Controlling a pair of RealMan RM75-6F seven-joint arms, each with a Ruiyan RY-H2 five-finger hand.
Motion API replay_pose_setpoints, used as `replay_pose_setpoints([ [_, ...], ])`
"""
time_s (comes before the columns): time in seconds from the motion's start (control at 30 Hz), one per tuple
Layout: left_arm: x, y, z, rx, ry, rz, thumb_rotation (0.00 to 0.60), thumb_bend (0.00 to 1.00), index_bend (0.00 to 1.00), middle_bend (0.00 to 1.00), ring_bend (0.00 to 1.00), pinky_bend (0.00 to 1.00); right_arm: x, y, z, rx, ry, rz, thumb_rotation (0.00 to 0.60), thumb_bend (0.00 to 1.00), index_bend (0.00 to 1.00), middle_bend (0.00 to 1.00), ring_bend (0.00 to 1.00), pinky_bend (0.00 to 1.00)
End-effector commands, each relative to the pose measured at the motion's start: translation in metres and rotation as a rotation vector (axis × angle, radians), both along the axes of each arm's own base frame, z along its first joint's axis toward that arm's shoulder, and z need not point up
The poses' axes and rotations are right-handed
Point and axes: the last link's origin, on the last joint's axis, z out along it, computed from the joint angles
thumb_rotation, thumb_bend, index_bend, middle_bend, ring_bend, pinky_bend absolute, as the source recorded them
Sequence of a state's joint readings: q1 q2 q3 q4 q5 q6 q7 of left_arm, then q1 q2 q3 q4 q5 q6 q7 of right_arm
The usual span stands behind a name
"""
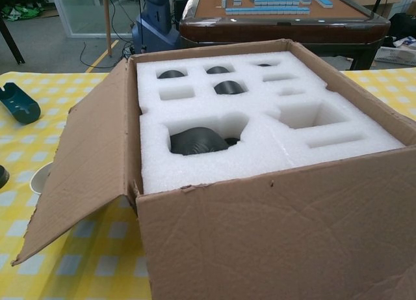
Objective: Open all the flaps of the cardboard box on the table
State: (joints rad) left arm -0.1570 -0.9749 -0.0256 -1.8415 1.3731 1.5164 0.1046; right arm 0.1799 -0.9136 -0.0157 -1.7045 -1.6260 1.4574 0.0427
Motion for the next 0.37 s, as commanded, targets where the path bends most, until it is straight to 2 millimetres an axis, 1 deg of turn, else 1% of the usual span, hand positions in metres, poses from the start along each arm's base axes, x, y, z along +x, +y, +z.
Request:
replay_pose_setpoints([
  [0.03,-0.0031,-0.0085,-0.0051,-0.007,0.016,0.010,0.351,0.44,0.43,0.38,0.18,0.00,-0.0007,0.0000,-0.0013,-0.002,0.004,0.004,0.600,0.70,0.45,0.40,0.26,0.26],
  [0.2,-0.0065,-0.0082,-0.0082,0.001,0.018,0.037,0.350,0.44,0.43,0.38,0.18,0.00,-0.0027,-0.0012,-0.0032,0.001,0.013,-0.006,0.600,0.70,0.45,0.40,0.26,0.26],
  [0.37,-0.0064,-0.0120,-0.0110,0.006,0.016,0.037,0.351,0.44,0.43,0.38,0.18,0.00,-0.0034,-0.0001,-0.0030,-0.008,0.014,-0.012,0.600,0.70,0.45,0.40,0.26,0.26],
])
